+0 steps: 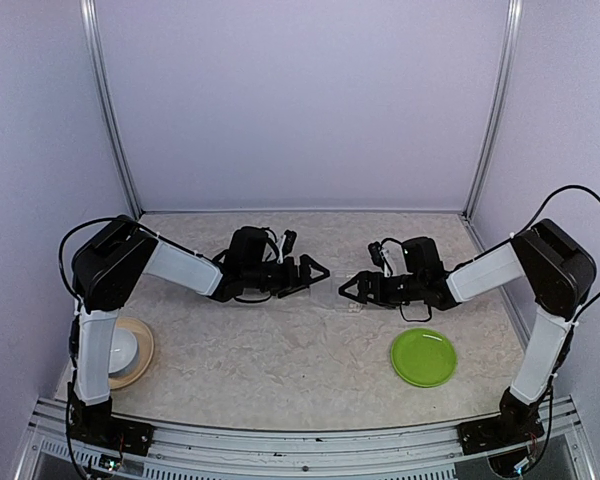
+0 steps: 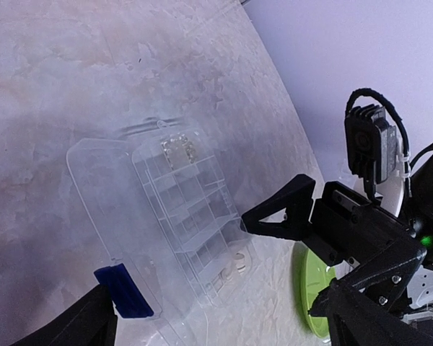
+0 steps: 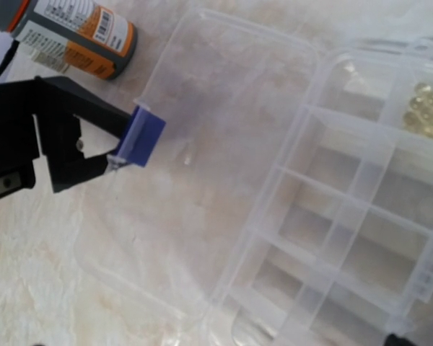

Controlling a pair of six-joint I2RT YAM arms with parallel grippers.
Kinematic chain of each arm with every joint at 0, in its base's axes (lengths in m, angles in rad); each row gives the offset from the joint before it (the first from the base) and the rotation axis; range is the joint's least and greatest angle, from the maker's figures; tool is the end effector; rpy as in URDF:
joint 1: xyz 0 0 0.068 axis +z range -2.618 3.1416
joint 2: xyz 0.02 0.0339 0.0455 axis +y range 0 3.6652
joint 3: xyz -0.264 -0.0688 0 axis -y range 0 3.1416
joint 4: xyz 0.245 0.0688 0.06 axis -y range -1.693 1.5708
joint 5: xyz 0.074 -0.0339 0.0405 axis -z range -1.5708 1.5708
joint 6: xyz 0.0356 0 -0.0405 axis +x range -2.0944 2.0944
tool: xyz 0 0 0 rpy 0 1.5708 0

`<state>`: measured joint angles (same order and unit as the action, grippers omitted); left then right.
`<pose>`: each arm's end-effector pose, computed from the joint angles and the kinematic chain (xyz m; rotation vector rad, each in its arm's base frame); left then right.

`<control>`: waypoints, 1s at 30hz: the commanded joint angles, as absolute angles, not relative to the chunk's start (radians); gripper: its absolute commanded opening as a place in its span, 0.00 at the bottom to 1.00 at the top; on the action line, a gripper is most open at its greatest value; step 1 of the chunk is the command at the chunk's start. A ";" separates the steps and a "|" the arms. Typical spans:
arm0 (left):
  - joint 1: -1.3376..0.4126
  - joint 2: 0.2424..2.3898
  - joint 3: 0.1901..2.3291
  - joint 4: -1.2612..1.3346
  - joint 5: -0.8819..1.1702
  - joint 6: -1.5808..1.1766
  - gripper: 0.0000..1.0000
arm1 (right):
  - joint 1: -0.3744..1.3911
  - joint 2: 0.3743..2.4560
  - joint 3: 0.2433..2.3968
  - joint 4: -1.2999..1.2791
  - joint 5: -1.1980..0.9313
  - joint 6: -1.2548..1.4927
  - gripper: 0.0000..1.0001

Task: Sort the pills into containers
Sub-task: Close the lid of the pill container.

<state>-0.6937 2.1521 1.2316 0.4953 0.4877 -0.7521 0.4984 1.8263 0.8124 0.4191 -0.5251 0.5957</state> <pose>0.3408 -0.3051 0.1320 0.2898 2.2182 -1.3545 0.3024 0.1849 0.1339 -0.2160 2.3150 1.1639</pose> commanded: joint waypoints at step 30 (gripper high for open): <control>-0.752 2.175 1.288 0.550 0.546 -0.758 0.99 | 0.514 1.857 0.829 0.464 -0.554 0.578 1.00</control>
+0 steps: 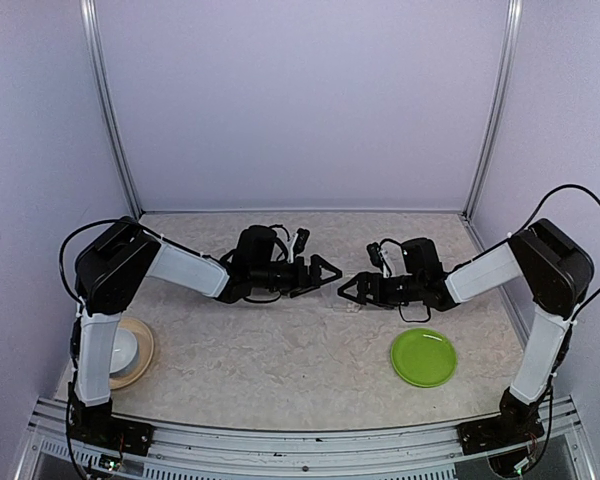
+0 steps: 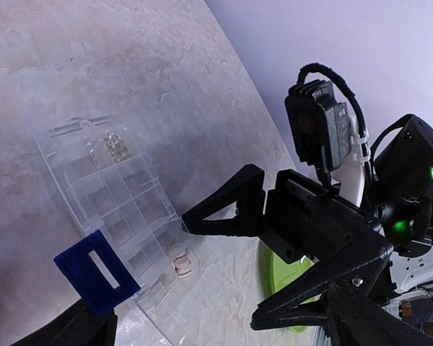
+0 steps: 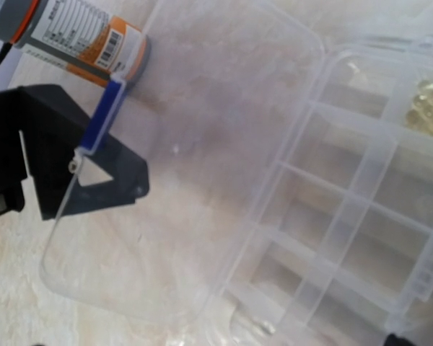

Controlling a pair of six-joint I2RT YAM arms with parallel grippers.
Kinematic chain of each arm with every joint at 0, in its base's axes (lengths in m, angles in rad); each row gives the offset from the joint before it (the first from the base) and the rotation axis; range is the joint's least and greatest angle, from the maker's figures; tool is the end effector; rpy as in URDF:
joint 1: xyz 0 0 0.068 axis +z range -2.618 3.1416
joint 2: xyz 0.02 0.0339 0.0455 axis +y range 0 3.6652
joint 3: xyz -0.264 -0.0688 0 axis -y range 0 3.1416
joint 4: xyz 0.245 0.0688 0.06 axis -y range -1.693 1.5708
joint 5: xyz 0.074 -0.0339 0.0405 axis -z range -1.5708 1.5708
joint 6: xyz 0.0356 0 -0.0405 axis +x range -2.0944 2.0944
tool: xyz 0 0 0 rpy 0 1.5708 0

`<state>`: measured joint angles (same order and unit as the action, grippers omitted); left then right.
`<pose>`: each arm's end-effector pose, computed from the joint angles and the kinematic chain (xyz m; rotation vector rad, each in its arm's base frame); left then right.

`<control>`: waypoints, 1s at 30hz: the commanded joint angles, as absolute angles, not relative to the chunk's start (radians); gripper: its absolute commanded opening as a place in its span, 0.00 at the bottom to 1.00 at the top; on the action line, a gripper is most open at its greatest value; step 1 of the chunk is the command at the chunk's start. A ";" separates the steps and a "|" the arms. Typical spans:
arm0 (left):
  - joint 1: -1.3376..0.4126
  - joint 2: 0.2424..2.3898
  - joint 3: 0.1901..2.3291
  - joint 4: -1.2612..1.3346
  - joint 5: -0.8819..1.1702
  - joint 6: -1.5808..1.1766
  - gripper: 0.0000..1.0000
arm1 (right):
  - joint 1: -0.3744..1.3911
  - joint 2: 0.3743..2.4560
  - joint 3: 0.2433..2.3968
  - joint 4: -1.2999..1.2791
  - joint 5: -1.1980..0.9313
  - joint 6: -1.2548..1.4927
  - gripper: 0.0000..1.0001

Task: Sort the pills into containers
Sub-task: Close the lid of the pill container.

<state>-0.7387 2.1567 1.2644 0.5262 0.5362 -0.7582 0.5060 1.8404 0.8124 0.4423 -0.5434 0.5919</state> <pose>0.3309 -0.3260 0.1429 0.3872 2.1653 -1.4464 0.3019 0.1883 0.1314 -0.2441 2.3057 1.1871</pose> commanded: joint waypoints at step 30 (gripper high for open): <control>-0.770 2.101 1.282 0.465 0.410 -0.692 0.99 | 0.515 1.858 0.831 0.446 -0.548 0.570 1.00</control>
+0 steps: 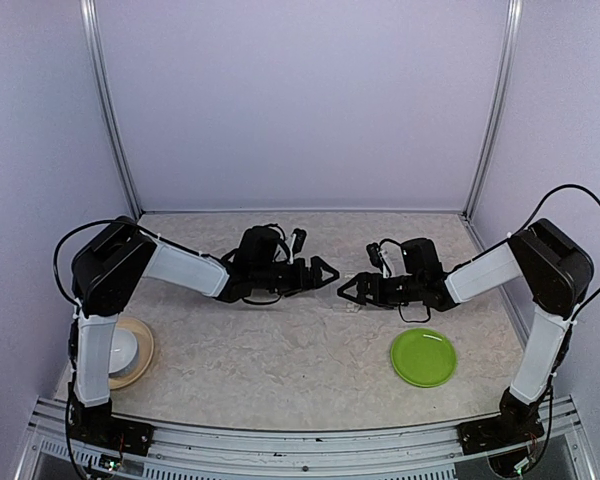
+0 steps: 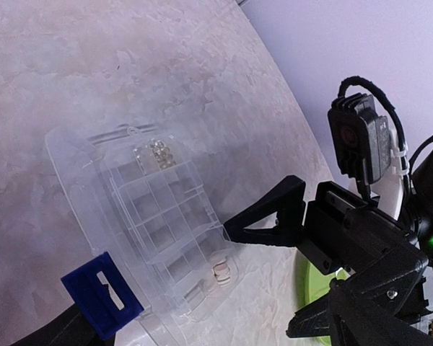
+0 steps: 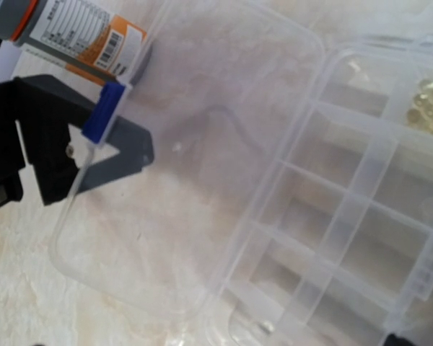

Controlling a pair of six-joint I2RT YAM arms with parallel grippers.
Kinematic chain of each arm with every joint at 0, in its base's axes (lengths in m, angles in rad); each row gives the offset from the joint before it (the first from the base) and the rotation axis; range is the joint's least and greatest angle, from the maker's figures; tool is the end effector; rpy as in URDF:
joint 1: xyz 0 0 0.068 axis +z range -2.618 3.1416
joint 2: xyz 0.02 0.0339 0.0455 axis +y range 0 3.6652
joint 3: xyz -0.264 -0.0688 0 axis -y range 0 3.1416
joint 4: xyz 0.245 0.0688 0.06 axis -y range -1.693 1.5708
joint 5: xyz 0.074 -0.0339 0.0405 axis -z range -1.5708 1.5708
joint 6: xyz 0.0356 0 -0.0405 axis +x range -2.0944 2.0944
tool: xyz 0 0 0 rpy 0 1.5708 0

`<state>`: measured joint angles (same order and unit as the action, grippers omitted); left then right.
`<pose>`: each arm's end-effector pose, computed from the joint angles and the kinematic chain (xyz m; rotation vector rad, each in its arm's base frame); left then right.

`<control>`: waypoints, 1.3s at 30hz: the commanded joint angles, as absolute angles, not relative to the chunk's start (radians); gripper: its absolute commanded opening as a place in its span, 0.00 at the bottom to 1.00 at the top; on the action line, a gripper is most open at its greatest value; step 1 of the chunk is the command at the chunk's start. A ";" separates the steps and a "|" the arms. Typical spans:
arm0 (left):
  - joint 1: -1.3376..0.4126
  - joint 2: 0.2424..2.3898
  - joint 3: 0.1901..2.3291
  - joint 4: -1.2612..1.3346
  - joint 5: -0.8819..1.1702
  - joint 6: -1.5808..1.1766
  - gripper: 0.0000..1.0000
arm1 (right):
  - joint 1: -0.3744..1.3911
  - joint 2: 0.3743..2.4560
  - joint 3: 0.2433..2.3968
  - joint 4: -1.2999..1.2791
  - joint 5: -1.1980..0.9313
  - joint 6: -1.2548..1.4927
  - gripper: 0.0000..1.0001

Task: Sort the pills into containers
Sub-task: Close the lid of the pill container.

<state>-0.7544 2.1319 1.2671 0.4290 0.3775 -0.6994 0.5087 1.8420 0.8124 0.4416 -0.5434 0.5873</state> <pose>0.3278 -0.3261 0.1443 0.3298 2.2021 -1.2518 0.3013 0.1891 0.1308 -0.2517 2.3067 1.1857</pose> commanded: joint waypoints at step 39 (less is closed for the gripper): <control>-0.825 2.104 1.323 0.390 0.308 -0.659 0.99 | 0.516 1.845 0.827 0.478 -0.565 0.569 1.00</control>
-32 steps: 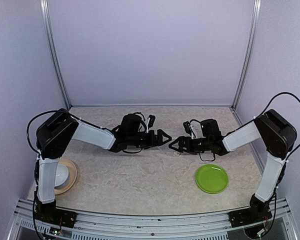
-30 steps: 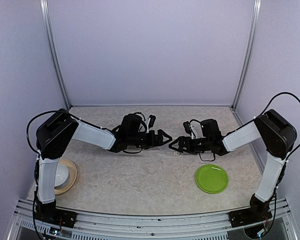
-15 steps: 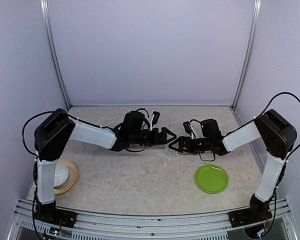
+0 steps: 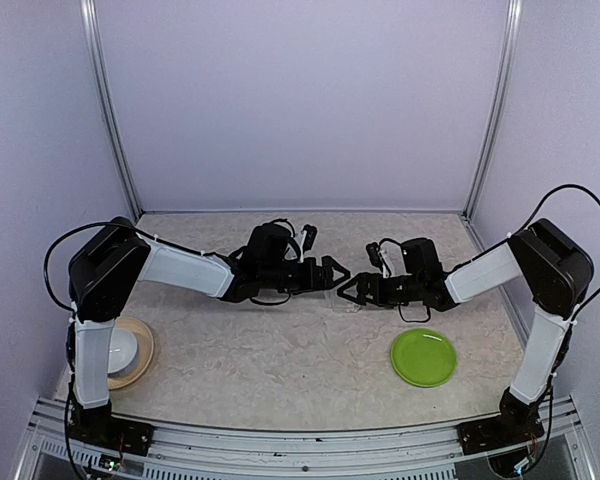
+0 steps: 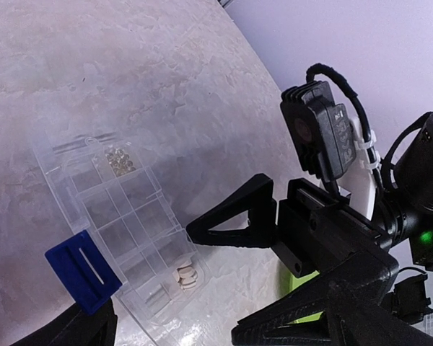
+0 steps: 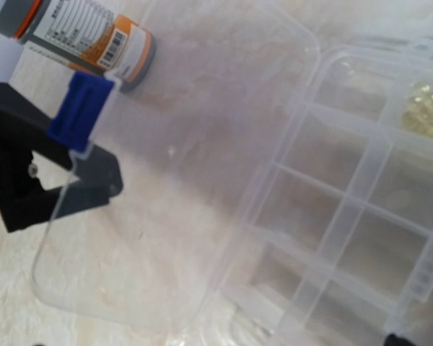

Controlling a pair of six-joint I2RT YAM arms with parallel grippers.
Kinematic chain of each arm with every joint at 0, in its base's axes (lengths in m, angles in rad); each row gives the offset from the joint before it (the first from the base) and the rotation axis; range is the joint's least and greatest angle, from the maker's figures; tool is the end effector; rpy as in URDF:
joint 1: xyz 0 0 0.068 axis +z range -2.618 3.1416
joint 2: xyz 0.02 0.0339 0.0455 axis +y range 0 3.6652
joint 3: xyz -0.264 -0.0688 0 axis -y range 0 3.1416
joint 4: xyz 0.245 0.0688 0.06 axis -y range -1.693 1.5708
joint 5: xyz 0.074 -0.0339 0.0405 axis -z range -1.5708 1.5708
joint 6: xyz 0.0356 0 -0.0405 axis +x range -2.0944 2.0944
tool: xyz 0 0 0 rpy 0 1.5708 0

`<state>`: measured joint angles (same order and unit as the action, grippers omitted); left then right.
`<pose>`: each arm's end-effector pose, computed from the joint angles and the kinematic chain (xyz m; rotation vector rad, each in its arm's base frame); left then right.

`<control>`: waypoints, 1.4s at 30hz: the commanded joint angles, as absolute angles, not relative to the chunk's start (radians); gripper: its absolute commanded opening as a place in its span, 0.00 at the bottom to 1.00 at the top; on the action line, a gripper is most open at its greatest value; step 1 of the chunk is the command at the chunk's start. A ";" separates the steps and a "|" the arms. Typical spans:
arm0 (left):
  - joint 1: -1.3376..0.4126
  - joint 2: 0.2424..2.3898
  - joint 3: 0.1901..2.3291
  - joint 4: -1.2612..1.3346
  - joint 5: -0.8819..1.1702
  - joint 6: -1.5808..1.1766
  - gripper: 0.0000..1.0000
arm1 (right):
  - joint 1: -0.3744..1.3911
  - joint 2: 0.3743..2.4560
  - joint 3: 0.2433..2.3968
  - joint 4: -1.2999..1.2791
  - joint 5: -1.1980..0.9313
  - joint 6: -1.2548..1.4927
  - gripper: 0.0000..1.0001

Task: Sort the pills into containers
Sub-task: Close the lid of the pill container.

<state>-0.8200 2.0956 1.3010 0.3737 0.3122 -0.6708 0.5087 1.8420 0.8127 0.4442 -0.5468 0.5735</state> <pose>0.3094 -0.3476 0.1651 0.3866 2.1710 -1.2179 0.3014 0.1893 0.1312 -0.2703 2.2983 1.1831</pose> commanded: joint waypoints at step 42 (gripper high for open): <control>-0.866 2.187 1.380 0.411 0.382 -0.693 0.99 | 0.540 1.890 0.834 0.541 -0.588 0.637 1.00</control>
<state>-0.8268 2.1483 1.3567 0.4194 0.3279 -0.7033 0.5285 1.8702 0.8257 0.4873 -0.5755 0.6102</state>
